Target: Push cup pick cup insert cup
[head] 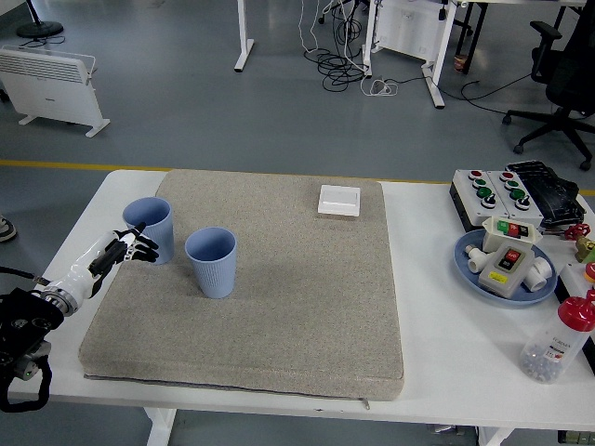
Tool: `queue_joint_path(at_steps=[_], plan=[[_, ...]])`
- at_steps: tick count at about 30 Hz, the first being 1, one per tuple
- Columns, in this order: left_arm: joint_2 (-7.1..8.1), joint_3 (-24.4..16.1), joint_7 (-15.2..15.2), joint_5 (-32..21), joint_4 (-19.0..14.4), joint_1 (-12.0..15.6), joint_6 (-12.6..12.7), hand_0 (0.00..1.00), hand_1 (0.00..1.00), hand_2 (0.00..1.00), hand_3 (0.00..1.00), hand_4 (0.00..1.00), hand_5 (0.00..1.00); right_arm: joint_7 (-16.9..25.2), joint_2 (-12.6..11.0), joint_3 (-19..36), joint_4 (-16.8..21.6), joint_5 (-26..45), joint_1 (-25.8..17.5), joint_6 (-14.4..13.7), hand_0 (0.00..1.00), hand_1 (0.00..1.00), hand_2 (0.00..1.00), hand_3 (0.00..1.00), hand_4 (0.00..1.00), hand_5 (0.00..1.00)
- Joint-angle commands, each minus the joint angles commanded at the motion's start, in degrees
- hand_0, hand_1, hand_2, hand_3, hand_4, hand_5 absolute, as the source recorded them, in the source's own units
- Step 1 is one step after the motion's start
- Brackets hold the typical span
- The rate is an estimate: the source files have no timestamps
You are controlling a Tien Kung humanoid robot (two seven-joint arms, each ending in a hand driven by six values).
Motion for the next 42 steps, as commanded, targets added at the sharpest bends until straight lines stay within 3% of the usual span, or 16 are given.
queue_joint_path(at_steps=[1, 2, 8, 9, 14, 15, 20, 21, 23, 26, 27, 32, 33, 38, 39, 42], plan=[[0.32, -0.43, 0.11, 0.30, -0.81, 0.44, 0.02, 0.767, 0.506, 0.475, 0.462, 0.584, 0.998, 0.01, 0.00, -0.05, 0.00, 0.15, -0.02, 0.00, 0.725, 0.649, 0.649, 0.578, 0.127, 0.473], [0.78, -1.10, 0.25, 0.79, -2.03, 1.11, 0.06, 0.701, 0.506, 0.475, 0.461, 0.584, 0.998, 0.03, 0.00, -0.04, 0.00, 0.17, -0.07, 0.01, 0.725, 0.649, 0.648, 0.578, 0.127, 0.473], [2.97, -3.89, 0.51, 2.69, -9.10, 3.90, 0.51, 0.701, 0.506, 0.475, 0.461, 0.584, 0.998, 0.09, -0.06, 0.23, 0.00, -0.09, -0.13, 0.03, 0.725, 0.649, 0.648, 0.578, 0.127, 0.473], [3.45, -4.63, 0.53, 3.08, -10.21, 4.45, 0.68, 0.623, 0.501, 0.473, 0.461, 0.585, 0.998, 0.09, -0.07, 0.28, 0.00, -0.14, -0.13, 0.03, 0.725, 0.648, 0.648, 0.578, 0.127, 0.474], [5.97, -9.01, 0.71, 5.93, -16.31, 6.75, 1.52, 0.623, 0.501, 0.473, 0.461, 0.585, 0.998, 0.14, -0.15, 0.36, 0.00, -0.05, -0.21, 0.02, 0.725, 0.648, 0.648, 0.578, 0.127, 0.474], [6.80, -10.54, 0.72, 7.07, -18.07, 7.32, 1.84, 0.512, 0.483, 0.468, 0.459, 0.604, 0.998, 0.14, -0.19, 0.39, 0.00, 0.03, -0.26, 0.01, 0.725, 0.647, 0.648, 0.577, 0.126, 0.472], [9.25, -14.86, 0.72, 10.47, -24.49, 8.00, 2.82, 0.512, 0.483, 0.468, 0.459, 0.604, 0.998, 0.17, -0.34, 0.48, 0.00, 0.18, -0.33, -0.01, 0.725, 0.647, 0.648, 0.577, 0.126, 0.472], [9.44, -15.18, 0.71, 10.76, -25.41, 8.00, 2.92, 0.465, 0.478, 0.466, 0.463, 0.708, 0.983, 0.17, -0.35, 0.48, 0.00, 0.20, -0.33, -0.02, 0.725, 0.647, 0.648, 0.577, 0.126, 0.475], [10.12, -15.64, 0.16, 12.05, -27.94, 7.64, 3.62, 0.465, 0.478, 0.466, 0.463, 0.708, 0.983, 0.14, -0.39, 0.56, 0.00, 0.14, -0.37, -0.04, 0.725, 0.647, 0.648, 0.577, 0.126, 0.475], [11.18, -14.60, 1.57, 16.03, -32.57, 6.01, 4.74, 0.465, 0.478, 0.466, 0.463, 0.708, 0.983, 0.10, -0.44, 0.58, 0.00, 0.17, -0.41, -0.06, 0.725, 0.647, 0.648, 0.577, 0.126, 0.475], [11.52, -13.36, 3.49, 18.26, -34.67, 4.91, 4.84, 0.750, 0.734, 0.765, 0.721, 0.865, 0.755, 0.07, -0.46, 0.60, 0.00, 0.13, -0.44, -0.08, 0.725, 0.646, 0.648, 0.577, 0.127, 0.476], [12.09, -7.82, 10.78, 28.48, -40.46, 1.27, 3.89, 0.750, 0.734, 0.765, 0.721, 0.865, 0.755, 0.01, -0.47, 0.61, 0.00, 0.14, -0.45, -0.12, 0.725, 0.646, 0.648, 0.577, 0.127, 0.476], [12.05, -7.02, 11.65, 29.76, -41.07, 0.62, 3.59, 0.934, 0.921, 0.998, 0.930, 0.965, 0.670, 0.00, -0.46, 0.60, 0.00, 0.20, -0.47, -0.14, 0.725, 0.647, 0.648, 0.578, 0.127, 0.473], [11.14, 1.86, 18.47, 37.04, -42.85, -5.43, 0.96, 0.934, 0.921, 0.998, 0.930, 0.965, 0.670, -0.05, -0.45, 0.50, 0.00, 0.51, -0.57, -0.21, 0.725, 0.647, 0.648, 0.578, 0.127, 0.473], [11.01, 3.12, 19.19, 37.62, -42.74, -6.09, 0.64, 0.968, 0.955, 0.998, 0.973, 0.998, 0.588, -0.05, -0.45, 0.48, 0.00, 0.53, -0.57, -0.22, 0.725, 0.646, 0.648, 0.578, 0.127, 0.473], [10.37, 6.82, 20.78, 39.03, -41.63, -8.52, -0.33, 0.968, 0.955, 0.998, 0.973, 0.998, 0.588, -0.05, -0.49, 0.44, 0.00, 0.66, -0.56, -0.25, 0.725, 0.646, 0.648, 0.578, 0.127, 0.473]])
